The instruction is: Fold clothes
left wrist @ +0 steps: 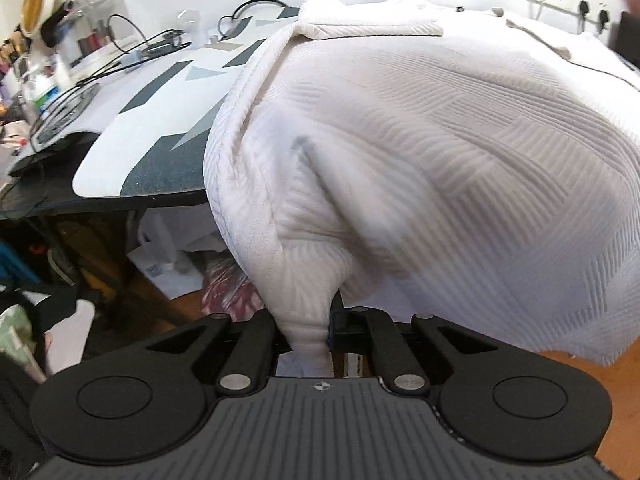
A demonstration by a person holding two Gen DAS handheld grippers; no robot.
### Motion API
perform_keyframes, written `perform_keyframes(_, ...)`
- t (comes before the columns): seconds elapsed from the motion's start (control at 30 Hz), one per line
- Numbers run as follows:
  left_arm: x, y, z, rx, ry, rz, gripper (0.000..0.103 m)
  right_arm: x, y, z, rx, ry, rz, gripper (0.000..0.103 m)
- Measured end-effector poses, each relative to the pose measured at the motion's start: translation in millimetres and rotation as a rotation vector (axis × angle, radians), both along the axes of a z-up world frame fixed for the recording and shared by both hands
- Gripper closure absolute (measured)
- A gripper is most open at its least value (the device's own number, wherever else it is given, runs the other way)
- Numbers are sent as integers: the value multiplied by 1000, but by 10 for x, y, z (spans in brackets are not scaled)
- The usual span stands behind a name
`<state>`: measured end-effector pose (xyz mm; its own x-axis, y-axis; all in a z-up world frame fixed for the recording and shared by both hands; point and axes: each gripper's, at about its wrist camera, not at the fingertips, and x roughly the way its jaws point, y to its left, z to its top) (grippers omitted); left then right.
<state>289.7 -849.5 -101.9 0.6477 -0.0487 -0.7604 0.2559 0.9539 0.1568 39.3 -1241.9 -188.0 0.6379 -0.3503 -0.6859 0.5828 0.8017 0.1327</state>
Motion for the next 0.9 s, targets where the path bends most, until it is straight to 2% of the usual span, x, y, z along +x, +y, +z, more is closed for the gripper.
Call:
perform_keyframes(0.17, -29, -330, 4, 50, -18, 44, 97, 34, -612, -149, 173, -125, -18, 1)
perform_keyframes(0.3, -31, -424, -45, 68, -4, 110, 97, 168, -805, -197, 170, -226, 98, 1)
perform_keyframes(0.43, -30, -516, -49, 100, -1, 127, 97, 247, -882, -265, 186, -275, 258, 4)
perform_keyframes(0.53, -40, -573, -39, 118, -3, 130, 97, 255, -924, -340, 260, -251, 349, 41)
perform_keyframes(0.67, -134, -538, 40, 81, -6, 122, 98, 143, -923, -431, 372, -205, 348, 59)
perform_keyframes(0.7, -158, -529, 60, 72, -7, 120, 98, 118, -921, -463, 406, -193, 355, 60)
perform_keyframes(0.73, -182, -521, 79, 63, -7, 118, 98, 103, -902, -486, 426, -179, 366, 68)
perform_keyframes(0.77, -205, -512, 99, 53, -8, 116, 98, 94, -874, -505, 439, -164, 381, 84)
perform_keyframes(0.8, -231, -499, 124, 43, -10, 113, 98, 79, -854, -498, 460, -158, 386, 91)
perform_keyframes(0.83, -266, -473, 169, 28, -15, 108, 98, 61, -840, -480, 486, -157, 387, 95)
perform_keyframes(0.9, -341, -413, 275, -14, -31, 105, 98, 12, -823, -403, 541, -164, 393, 96)
